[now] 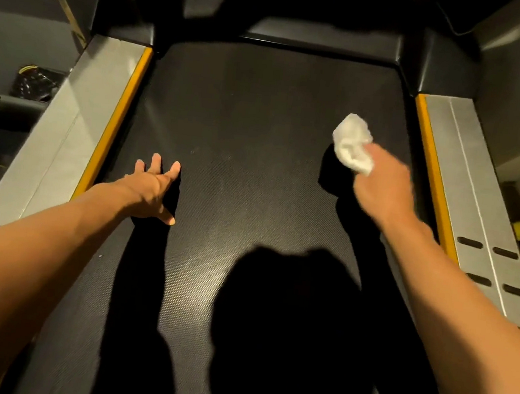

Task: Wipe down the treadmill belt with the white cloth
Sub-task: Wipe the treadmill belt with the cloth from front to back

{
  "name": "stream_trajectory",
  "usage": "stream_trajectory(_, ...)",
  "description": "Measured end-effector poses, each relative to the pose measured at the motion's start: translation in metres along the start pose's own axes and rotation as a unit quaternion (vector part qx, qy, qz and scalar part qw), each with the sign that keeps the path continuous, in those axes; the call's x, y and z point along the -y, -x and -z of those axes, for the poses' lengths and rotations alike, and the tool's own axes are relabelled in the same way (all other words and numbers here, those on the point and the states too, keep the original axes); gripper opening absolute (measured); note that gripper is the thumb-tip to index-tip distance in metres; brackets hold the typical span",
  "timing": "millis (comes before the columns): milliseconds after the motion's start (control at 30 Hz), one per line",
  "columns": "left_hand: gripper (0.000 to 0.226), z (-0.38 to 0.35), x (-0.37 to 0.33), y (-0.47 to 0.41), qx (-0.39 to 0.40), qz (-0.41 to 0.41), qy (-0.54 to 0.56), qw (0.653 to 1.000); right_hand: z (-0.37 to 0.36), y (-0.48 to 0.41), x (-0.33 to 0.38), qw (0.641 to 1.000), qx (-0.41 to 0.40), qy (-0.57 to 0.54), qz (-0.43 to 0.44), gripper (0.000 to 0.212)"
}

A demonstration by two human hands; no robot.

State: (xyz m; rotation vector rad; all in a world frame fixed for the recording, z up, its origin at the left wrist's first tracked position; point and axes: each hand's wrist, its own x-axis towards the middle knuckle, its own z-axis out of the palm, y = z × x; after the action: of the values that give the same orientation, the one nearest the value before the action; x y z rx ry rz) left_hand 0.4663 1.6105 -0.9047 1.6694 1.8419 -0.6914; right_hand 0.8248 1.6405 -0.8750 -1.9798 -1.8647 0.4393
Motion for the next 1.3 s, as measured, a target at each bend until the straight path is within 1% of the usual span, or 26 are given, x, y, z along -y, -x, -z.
stream_trajectory(67,0.121,0.000,-0.001,-0.001,-0.002,0.003,-0.006,1.000,-0.025,0.011,-0.014,0.987,0.134,0.087,0.013,0.049)
stream_trajectory(100,0.121,0.000,-0.001,-0.001,-0.001,0.003,-0.008,1.000,-0.032,0.016,-0.019,0.980,0.160,0.118,0.021,0.052)
stream_trajectory(167,0.121,0.000,-0.001,-0.001,0.002,0.004,-0.009,1.000,-0.034,0.020,-0.020,0.981,0.150,0.117,0.027,0.058)
stream_trajectory(267,0.121,0.001,-0.002,-0.001,0.003,0.001,-0.013,1.000,-0.029,0.013,-0.017,0.984,0.160,0.075,-0.010,0.077)
stream_trajectory(333,0.121,0.001,-0.001,-0.001,0.004,0.001,-0.013,1.000,-0.036,0.010,-0.011,0.983,0.160,0.087,-0.029,0.084)
stream_trajectory(367,0.121,0.001,-0.001,-0.002,0.006,0.001,-0.012,1.000,-0.043,0.012,-0.008,0.980,0.153,0.124,-0.023,0.084)
stream_trajectory(433,0.122,0.001,-0.001,-0.003,0.006,0.000,-0.010,1.000,-0.056,0.020,-0.005,0.967,0.114,0.227,0.021,0.074)
stream_trajectory(500,0.122,0.001,0.000,-0.003,0.001,0.000,-0.008,1.000,-0.059,0.025,-0.005,0.962,0.073,0.255,0.060,0.060)
stream_trajectory(567,0.122,0.001,0.001,-0.003,-0.001,-0.001,-0.006,1.000,-0.054,0.028,-0.004,0.976,0.069,0.198,0.065,0.055)
stream_trajectory(633,0.122,-0.001,0.002,-0.004,-0.002,-0.001,-0.008,1.000,-0.051,0.039,0.003,0.980,0.106,0.148,0.080,0.057)
stream_trajectory(667,0.123,-0.001,0.003,-0.005,-0.003,-0.001,-0.012,1.000,-0.050,0.047,0.008,0.973,0.140,0.151,0.108,0.058)
stream_trajectory(733,0.124,-0.003,0.003,-0.006,-0.004,0.000,-0.018,1.000,-0.048,0.063,0.014,0.944,0.223,0.176,0.169,0.062)
stream_trajectory(767,0.125,-0.003,0.003,-0.007,-0.004,0.000,-0.019,1.000,-0.044,0.066,0.014,0.934,0.262,0.170,0.175,0.063)
stream_trajectory(800,0.125,-0.002,0.003,-0.007,-0.003,0.000,-0.018,1.000,-0.038,0.064,0.012,0.930,0.302,0.134,0.161,0.063)
stream_trajectory(833,0.125,-0.002,0.002,-0.007,-0.002,0.000,-0.017,1.000,-0.031,0.060,0.012,0.933,0.332,0.051,0.132,0.062)
stream_trajectory(867,0.125,-0.002,0.002,-0.007,-0.003,0.002,-0.017,1.000,-0.027,0.056,0.012,0.936,0.337,-0.050,0.090,0.059)
stream_trajectory(900,0.124,-0.002,0.002,-0.007,-0.004,0.004,-0.016,1.000,-0.027,0.050,0.010,0.947,0.297,-0.116,0.048,0.058)
stream_trajectory(933,0.124,-0.002,0.002,-0.007,-0.004,0.007,-0.015,1.000,-0.033,0.048,0.010,0.965,0.238,-0.109,0.013,0.060)
stream_trajectory(967,0.124,-0.002,0.002,-0.007,-0.005,0.009,-0.014,1.000,-0.041,0.049,0.011,0.982,0.186,-0.020,-0.003,0.063)
stream_trajectory(1000,0.124,-0.002,0.002,-0.007,-0.005,0.009,-0.014,1.000,-0.053,0.054,0.012,0.986,0.138,0.094,-0.004,0.067)
stream_trajectory(1033,0.124,-0.002,0.002,-0.006,-0.005,0.007,-0.013,1.000,-0.067,0.062,0.013,0.981,0.091,0.170,0.012,0.069)
stream_trajectory(1067,0.124,-0.002,0.002,-0.006,-0.006,0.006,-0.012,1.000,-0.081,0.071,0.014,0.977,0.051,0.203,0.034,0.067)
stream_trajectory(1167,0.123,-0.002,0.002,-0.004,-0.008,0.004,-0.008,1.000,-0.108,0.090,0.012,0.970,-0.057,0.198,0.126,0.045)
stream_trajectory(1200,0.123,-0.002,0.002,-0.003,-0.006,0.004,-0.008,1.000,-0.113,0.092,0.009,0.967,-0.084,0.194,0.145,0.041)
stream_trajectory(1267,0.123,-0.002,0.001,-0.003,-0.005,0.000,-0.005,1.000,-0.114,0.092,0.004,0.954,-0.117,0.214,0.174,0.040)
stream_trajectory(1300,0.123,-0.002,0.001,-0.003,-0.005,0.000,-0.003,1.000,-0.112,0.088,0.002,0.947,-0.112,0.234,0.188,0.038)
